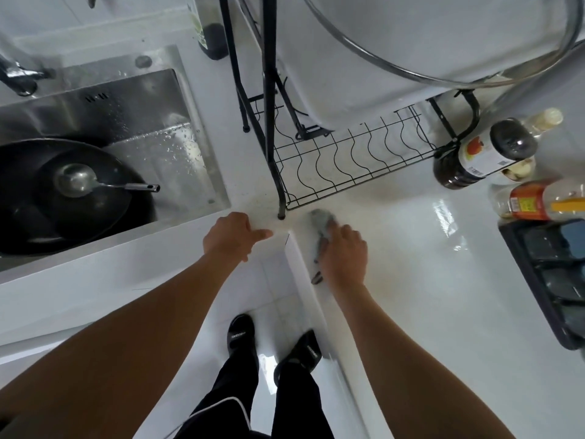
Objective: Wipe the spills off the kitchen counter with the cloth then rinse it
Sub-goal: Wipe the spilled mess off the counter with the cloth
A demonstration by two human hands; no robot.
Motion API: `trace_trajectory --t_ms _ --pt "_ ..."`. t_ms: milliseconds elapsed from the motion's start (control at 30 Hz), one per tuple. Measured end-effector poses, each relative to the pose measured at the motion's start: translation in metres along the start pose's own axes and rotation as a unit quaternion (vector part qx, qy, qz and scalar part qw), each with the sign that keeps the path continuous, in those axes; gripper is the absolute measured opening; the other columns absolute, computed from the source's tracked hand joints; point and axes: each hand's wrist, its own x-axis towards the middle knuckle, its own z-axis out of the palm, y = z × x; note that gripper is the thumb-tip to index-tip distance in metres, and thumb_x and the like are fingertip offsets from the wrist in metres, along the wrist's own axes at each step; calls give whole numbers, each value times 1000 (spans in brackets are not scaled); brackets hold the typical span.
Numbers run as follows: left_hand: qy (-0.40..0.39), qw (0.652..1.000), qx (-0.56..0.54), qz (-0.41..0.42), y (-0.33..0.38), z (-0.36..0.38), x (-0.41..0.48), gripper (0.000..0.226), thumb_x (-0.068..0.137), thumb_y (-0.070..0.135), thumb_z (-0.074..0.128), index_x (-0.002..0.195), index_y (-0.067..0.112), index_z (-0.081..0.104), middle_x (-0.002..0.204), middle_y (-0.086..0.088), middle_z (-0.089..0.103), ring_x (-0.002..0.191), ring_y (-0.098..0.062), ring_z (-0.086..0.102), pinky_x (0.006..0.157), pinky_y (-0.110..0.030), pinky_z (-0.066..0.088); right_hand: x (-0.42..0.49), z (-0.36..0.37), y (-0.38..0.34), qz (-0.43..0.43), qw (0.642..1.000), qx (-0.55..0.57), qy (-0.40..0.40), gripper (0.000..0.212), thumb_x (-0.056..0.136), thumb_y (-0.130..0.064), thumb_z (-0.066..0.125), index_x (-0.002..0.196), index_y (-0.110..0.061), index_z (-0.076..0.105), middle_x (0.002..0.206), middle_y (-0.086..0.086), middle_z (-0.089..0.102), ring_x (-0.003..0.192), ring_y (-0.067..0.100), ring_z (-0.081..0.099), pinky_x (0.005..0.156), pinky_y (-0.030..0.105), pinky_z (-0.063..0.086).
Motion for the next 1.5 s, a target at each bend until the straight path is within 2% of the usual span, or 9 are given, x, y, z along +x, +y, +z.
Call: trace_trajectory --t_ms 67,167,300,400,567,867,1133,1400,1500 --pt "4 1000 2 1 1 0 0 53 76 73 69 72 22 59 48 7 66 34 -4 60 59 -29 52 -3 4 -2 -82 996 -33 -13 43 93 -31 45 135 -24 53 94 4 65 86 29 59 74 36 42" --pt "9 1000 2 -2 -2 1 0 52 75 74 69 72 23 59 49 8 66 34 -3 60 56 -27 48 4 0 -6 51 999 14 14 40 93 -27 45 133 -21 54 96 6 65 88 28 58 75 36 41" --pt "26 1000 17 2 0 3 -2 53 75 77 66 72 24 58 50 8 65 33 -3 59 58 -28 53 -3 7 -11 -122 991 -54 0 48 93 -39 31 131 -24 56 89 1 66 81 23 58 72 33 40" --pt "31 999 17 -2 -2 4 -4 53 76 77 65 72 25 57 52 7 66 35 -3 61 63 -31 57 5 3 -5 13 999 -18 35 46 93 -34 37 132 -19 57 93 5 66 85 28 59 75 36 42" --pt "34 999 6 -5 1 1 -7 53 75 75 68 73 24 58 53 7 67 38 -4 63 66 -35 59 -6 1 14 -311 948 -70 -27 44 87 -37 51 129 -27 58 86 1 64 79 25 60 71 34 43" --pt "45 998 11 -38 4 6 -7 53 74 76 68 73 23 58 51 7 67 36 -5 62 66 -32 58 66 -105 230 130 982 -114 72 41 90 -29 34 129 -20 44 106 28 61 92 48 60 75 50 47" --pt "56 998 1 -36 4 8 -7 54 73 76 69 73 23 59 53 7 67 35 -4 61 65 -32 57 34 -84 224 232 968 -26 86 53 91 -19 50 143 -16 38 120 32 47 106 52 49 86 56 44" --pt "75 997 21 -14 -1 13 -8 57 74 81 61 73 24 55 52 5 66 42 -11 65 65 -31 55 -61 1 49 -81 997 -2 18 53 80 -17 70 131 -23 55 97 10 58 79 28 56 65 35 51" --pt "71 997 25 -5 -1 13 -10 56 77 80 60 75 24 54 63 2 68 59 -20 70 71 -39 57 -62 -2 44 -127 991 29 -18 45 91 -29 56 135 -24 53 102 4 58 82 18 53 70 32 51"
